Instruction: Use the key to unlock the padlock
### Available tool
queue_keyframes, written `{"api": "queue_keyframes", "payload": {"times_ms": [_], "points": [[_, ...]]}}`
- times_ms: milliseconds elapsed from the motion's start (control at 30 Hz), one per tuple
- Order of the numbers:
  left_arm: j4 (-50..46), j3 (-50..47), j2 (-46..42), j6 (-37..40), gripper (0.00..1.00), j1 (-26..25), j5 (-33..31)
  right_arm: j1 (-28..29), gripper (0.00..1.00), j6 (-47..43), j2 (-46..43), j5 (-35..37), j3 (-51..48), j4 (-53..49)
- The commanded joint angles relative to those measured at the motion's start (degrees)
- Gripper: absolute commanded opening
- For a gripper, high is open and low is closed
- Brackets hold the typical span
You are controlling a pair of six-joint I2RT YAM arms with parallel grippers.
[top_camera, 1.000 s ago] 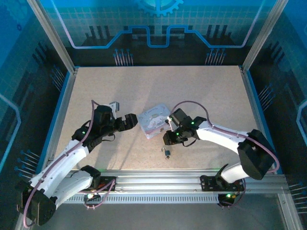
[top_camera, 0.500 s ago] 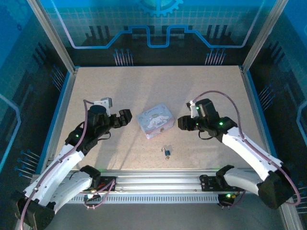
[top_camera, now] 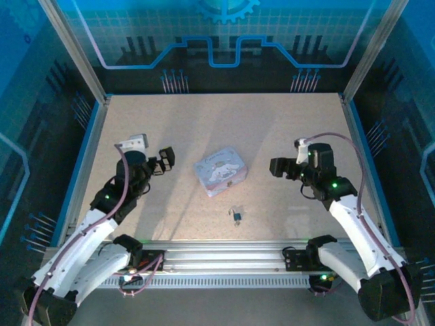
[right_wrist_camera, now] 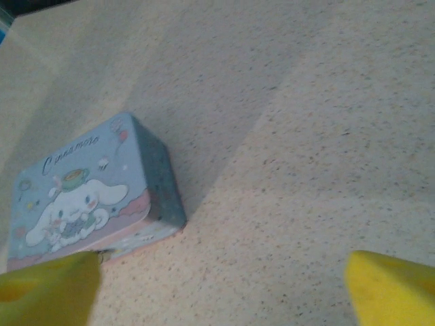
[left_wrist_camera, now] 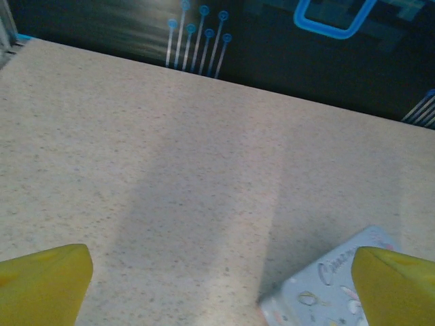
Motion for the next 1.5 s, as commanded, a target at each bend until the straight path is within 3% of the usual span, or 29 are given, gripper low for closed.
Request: {"api": "queue_keyframes", "payload": {"times_ms": [0, 200, 433, 900, 1033, 1233, 1367, 1467], "points": [[4.5, -2.6, 0.5, 4.2, 0.99, 1.0, -4.8, -2.7, 1.0, -2.1, -0.7, 0.7, -1.9, 4.8], [10.4, -6.1, 2.8, 7.5, 0.99, 3.4, -5.2, -3.6, 1.0, -9.3, -1.1, 6.2, -7.4, 14.6], [24.1, -13.6, 5.9, 9.9, 0.99, 7.7, -5.0, -4.5, 1.0, -14.0, 1.1, 12.2, -14.8, 29.0], [38.3, -19.3, 15.3, 13.7, 0.99, 13.7, 2.6, -7.1, 1.0, -15.3, 20.6, 9.1, -19.2, 55.5], [39.6, -19.6, 17.4, 14.0, 0.99, 14.3, 5.3, -7.1, 1.0, -20.1, 23.5, 6.2, -16.6, 55.2], [42.5, -20.2, 21.0, 14.0, 0.99, 14.6, 6.5, -7.5, 1.0, -22.2, 29.2, 5.3, -20.2, 68.2], [44.2, -20.3, 23.0, 14.2, 0.99, 14.9, 7.3, -7.4, 1.0, -23.1, 33.6, 4.0, -20.0, 72.2], [45.9, -20.4, 24.5, 14.3, 0.99, 15.1, 7.6, -7.7, 1.0, -21.9, 34.0, 5.4, -16.4, 65.3]]}}
